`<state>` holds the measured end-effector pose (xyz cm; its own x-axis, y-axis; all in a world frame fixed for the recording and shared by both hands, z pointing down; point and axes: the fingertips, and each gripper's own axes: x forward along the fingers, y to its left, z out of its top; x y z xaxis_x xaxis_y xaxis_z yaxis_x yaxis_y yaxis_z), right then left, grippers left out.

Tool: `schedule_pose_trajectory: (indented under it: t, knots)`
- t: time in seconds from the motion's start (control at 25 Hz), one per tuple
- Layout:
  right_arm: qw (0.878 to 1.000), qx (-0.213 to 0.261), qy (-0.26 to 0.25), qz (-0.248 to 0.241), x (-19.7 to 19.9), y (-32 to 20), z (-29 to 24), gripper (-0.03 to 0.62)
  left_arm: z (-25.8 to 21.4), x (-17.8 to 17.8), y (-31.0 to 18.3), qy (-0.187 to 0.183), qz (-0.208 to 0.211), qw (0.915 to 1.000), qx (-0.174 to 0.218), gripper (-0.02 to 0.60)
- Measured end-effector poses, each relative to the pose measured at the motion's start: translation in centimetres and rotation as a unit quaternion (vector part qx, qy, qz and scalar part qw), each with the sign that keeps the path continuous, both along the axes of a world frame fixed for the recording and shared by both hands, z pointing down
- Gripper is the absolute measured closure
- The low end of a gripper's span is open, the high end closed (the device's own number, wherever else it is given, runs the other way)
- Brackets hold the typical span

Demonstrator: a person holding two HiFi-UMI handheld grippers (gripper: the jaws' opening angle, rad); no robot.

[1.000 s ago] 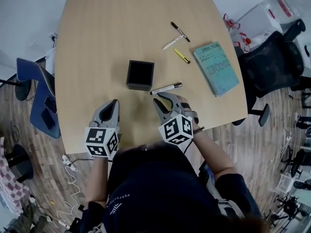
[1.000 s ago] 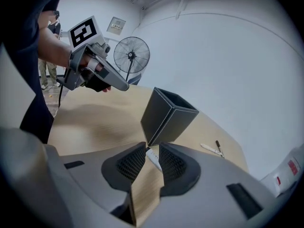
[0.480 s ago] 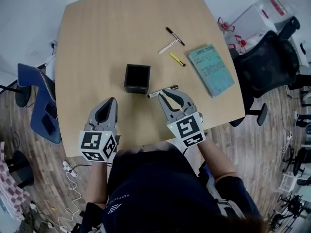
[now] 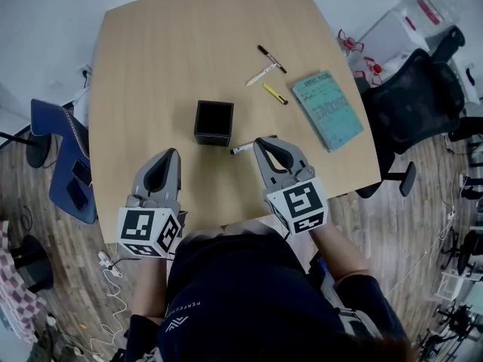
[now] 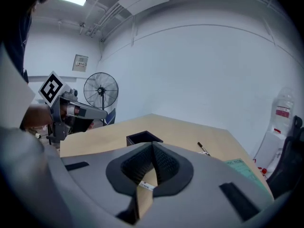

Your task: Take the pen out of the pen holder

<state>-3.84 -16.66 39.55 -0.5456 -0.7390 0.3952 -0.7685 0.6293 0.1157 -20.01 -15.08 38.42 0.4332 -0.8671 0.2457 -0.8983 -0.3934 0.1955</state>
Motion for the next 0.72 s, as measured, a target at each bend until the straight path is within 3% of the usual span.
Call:
schedule_pose_trajectory:
  t: [0.24, 0.72]
  knots:
    - [1.000, -0.005, -0.027, 0.011, -0.04, 0.12, -0.96, 0.594, 0.01, -0.14, 0.20, -0.007, 0.002, 1.0000, -0.004, 0.578]
    - [0.999, -0.020, -0.033, 0.016, -0.36, 0.06, -0.99, 0.595, 0.73, -0.22, -0.10, -0.011, 0.009, 0.9998, -0.015, 0.578]
